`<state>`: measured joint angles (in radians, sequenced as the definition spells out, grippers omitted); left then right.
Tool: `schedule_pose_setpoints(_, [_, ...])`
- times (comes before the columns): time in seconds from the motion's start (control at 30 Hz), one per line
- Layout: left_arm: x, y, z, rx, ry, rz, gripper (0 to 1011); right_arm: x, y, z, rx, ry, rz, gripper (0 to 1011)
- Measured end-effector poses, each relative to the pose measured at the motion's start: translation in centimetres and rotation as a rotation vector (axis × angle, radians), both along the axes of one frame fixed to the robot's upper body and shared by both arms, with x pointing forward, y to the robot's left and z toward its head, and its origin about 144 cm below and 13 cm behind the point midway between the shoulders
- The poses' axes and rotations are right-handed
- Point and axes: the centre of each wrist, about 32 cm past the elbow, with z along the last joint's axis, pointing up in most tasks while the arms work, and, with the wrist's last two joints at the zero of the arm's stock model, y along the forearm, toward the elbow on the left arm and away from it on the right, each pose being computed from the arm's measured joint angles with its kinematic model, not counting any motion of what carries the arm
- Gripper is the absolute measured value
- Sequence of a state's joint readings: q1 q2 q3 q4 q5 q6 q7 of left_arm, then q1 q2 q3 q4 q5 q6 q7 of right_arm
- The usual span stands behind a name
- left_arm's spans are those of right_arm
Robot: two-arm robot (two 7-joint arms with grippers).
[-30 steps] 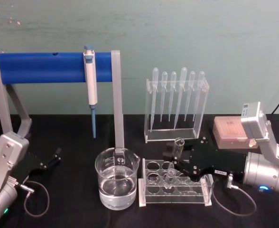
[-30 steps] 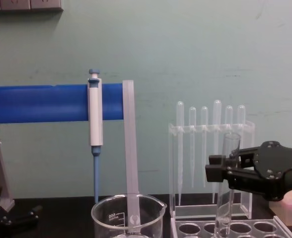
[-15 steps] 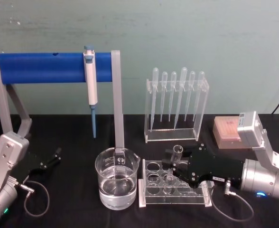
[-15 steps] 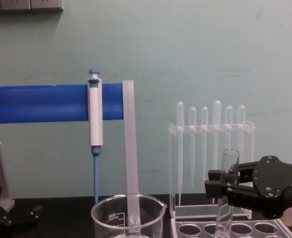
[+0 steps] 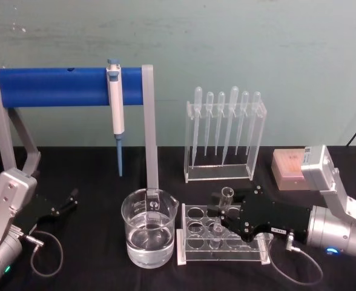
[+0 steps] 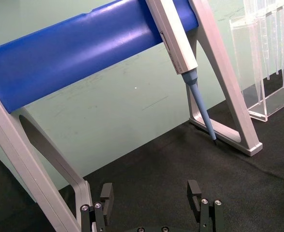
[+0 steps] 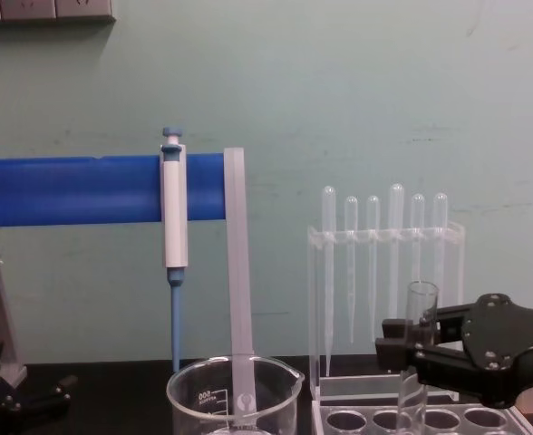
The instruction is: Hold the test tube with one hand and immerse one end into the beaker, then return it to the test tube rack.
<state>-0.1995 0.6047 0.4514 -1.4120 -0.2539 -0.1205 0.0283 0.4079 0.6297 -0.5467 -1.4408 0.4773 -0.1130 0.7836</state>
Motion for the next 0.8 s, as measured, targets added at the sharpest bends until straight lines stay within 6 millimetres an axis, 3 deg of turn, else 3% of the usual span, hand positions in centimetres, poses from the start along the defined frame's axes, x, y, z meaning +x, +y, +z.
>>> schedule_pose_setpoints(0.8, [0.0,0.0,0.0,0.0,0.0,0.0,1000,0.08,-0.02,-0.33,0.005,0.001,-0.008,234])
